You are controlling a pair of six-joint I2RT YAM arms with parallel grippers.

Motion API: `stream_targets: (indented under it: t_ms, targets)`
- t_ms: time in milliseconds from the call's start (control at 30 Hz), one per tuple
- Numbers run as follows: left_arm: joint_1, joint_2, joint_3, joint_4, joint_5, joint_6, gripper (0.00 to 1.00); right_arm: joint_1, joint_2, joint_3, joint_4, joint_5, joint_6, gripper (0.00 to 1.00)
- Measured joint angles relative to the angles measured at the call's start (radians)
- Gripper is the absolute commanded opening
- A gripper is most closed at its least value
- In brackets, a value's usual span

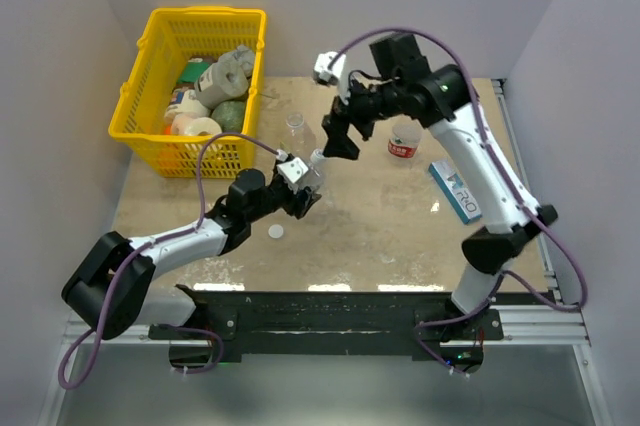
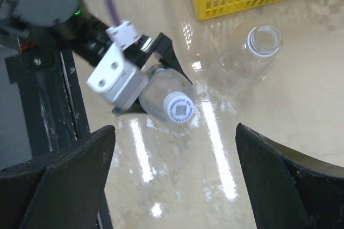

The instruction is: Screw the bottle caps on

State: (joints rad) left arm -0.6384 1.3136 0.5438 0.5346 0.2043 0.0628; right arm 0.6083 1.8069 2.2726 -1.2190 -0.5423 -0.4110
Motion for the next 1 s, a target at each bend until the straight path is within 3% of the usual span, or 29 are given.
stream_targets:
  t_ms: [200, 367, 667, 833, 1000]
  targets:
    - [0.003, -0.02, -0.002, -0.03, 0.245, 0.044, 0.0, 0.017, -0.409, -0.4, -0.036, -0.021, -0.489, 0.78]
    - [0.003, -0.023, 0.017, -0.117, 0.459, 0.159, 0.0, 0.106, -0.602, -0.656, -0.045, 0.024, -0.797, 0.69]
    - [0.003, 0.02, 0.179, -0.381, 0.615, 0.46, 0.0, 0.183, -0.434, -0.639, -0.029, 0.045, -1.035, 0.62]
    - [0.003, 0.038, 0.214, -0.459, 0.639, 0.54, 0.0, 0.198, -0.413, -0.638, -0.039, 0.056, -1.146, 0.54]
    - [0.003, 0.041, 0.217, -0.492, 0.649, 0.563, 0.0, 0.204, -0.413, -0.636, -0.057, 0.058, -1.213, 0.52]
